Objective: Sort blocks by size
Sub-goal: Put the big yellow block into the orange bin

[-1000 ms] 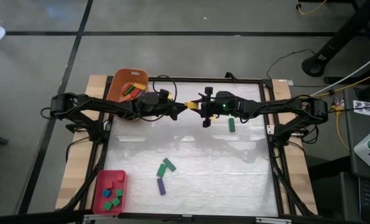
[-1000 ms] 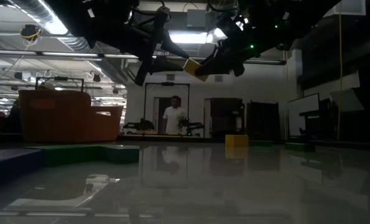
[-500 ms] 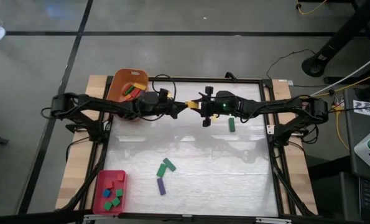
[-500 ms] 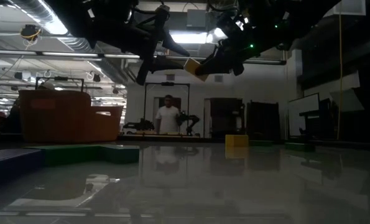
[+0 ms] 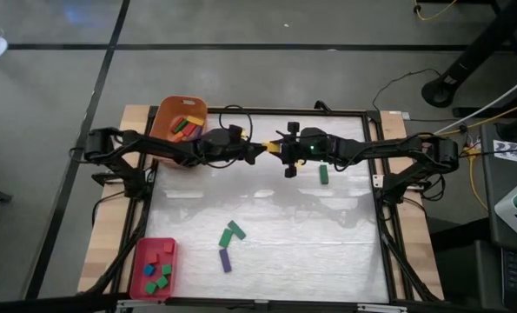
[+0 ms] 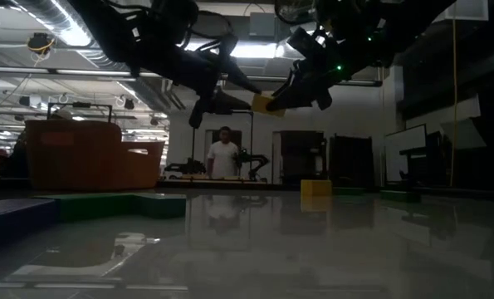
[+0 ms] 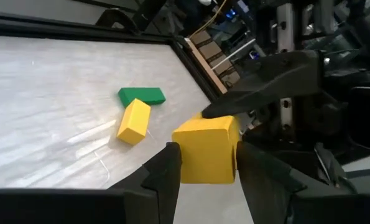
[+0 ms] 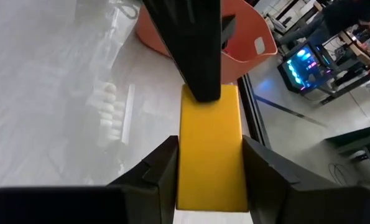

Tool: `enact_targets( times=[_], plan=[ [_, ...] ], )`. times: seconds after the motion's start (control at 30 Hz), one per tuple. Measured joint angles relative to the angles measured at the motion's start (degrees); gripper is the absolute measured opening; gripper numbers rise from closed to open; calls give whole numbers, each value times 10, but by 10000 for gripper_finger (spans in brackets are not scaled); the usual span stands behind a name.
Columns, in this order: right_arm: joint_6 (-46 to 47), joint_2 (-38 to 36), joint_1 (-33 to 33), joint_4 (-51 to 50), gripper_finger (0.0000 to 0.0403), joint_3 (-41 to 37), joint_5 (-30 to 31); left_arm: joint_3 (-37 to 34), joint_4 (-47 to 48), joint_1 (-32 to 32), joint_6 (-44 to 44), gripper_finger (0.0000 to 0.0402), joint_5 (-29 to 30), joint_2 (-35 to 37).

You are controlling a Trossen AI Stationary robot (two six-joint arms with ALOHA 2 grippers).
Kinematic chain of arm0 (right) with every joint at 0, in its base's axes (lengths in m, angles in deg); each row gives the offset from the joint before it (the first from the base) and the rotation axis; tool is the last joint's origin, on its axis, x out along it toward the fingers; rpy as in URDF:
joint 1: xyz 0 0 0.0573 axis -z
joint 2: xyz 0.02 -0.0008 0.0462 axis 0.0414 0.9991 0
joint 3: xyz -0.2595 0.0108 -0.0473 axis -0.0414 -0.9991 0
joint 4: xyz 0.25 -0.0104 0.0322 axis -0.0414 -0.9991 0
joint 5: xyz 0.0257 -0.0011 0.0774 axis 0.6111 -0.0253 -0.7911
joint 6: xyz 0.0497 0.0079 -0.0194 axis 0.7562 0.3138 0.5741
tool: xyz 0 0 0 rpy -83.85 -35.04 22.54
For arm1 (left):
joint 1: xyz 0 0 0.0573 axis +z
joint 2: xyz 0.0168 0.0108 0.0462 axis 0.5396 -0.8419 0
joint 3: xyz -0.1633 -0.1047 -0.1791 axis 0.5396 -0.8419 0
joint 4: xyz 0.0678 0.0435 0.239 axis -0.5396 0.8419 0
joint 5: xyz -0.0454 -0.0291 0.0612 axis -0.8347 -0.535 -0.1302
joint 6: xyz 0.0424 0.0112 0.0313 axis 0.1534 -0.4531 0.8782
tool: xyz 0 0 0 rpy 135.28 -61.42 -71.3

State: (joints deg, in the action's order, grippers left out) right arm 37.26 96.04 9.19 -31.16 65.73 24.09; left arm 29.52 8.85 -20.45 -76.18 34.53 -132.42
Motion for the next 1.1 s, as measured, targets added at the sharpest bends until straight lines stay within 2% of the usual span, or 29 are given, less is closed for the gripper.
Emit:
enact_targets(
  times=[0.2, 0.37, 0.5, 0.8, 1.0, 1.1],
  plan=[
    [-33, 0, -21, -7, 142, 0, 16, 1, 0, -1, -1, 141, -7, -17],
    [-47, 1, -38, -10, 142, 0, 60, 2, 0, -1, 2, 141, -8, -19],
    [-49, 1, -38, -9, 142, 0, 60, 2, 0, -1, 33, 140, -8, -19],
    [-50, 1, -38, -12, 142, 0, 53, 2, 10, -3, 77, 110, -10, -19],
    [-64, 2, -38, -13, 142, 0, 15, 4, 44, -2, 68, 153, -17, -18],
    [-64, 2, -39, -10, 142, 0, 14, 4, 42, -2, 67, 178, -17, -18]
  ],
)
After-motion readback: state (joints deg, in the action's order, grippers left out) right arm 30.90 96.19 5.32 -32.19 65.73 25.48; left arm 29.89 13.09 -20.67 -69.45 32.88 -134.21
